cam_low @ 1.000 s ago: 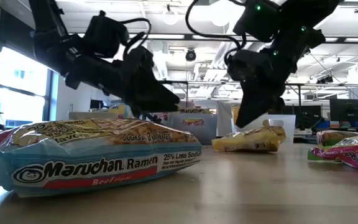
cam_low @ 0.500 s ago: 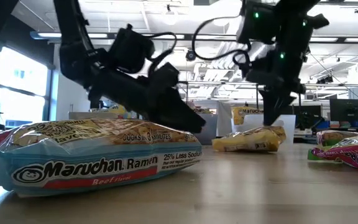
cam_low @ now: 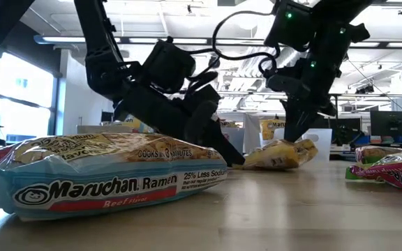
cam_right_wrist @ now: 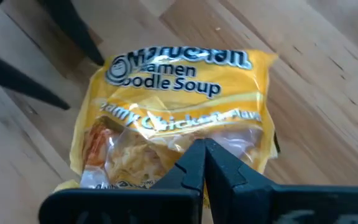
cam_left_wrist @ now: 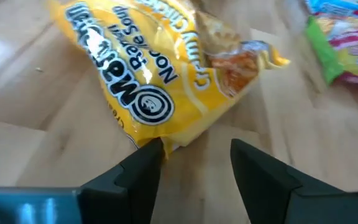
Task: Sort Maruchan noodles
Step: Put the yellow noodle pack into the transparent bin
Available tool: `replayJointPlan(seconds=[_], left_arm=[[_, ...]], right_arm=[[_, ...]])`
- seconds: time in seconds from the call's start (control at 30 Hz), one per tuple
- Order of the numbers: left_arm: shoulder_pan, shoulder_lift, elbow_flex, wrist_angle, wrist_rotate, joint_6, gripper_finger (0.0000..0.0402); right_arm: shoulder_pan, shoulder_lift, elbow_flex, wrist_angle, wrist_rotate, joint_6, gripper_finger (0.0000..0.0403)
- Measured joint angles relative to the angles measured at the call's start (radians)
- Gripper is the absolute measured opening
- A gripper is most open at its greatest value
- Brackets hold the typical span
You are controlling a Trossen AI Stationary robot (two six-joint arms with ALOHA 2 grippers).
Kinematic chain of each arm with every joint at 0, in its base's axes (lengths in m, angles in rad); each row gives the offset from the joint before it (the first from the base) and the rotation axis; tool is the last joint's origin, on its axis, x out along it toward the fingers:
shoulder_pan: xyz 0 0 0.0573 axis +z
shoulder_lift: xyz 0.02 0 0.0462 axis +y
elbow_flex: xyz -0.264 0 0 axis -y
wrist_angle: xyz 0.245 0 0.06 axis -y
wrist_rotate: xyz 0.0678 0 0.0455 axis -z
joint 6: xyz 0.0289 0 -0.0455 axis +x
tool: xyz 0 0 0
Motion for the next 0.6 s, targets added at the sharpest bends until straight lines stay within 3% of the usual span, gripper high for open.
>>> replayJointPlan(seconds=[0.17,0.43,0.6], left_arm=[[0.001,0.000,0.001,-0.010,-0.066,0.044,0.0142],[0.011,-0.011,-0.006,-0.021,-0.102,0.194,0.0012],[0.033,-0.080,-0.022,-0.013,-0.137,0.344,0.0007]], right_arm=[[0.000,0.000,0.000,0.042,-0.011,-0.017,0.0002],[0.004,-0.001,0.010,0.128,-0.041,-0.084,0.0011],[-0.004,-0.001,0.088,0.061,-0.050,-0.198,0.0056]])
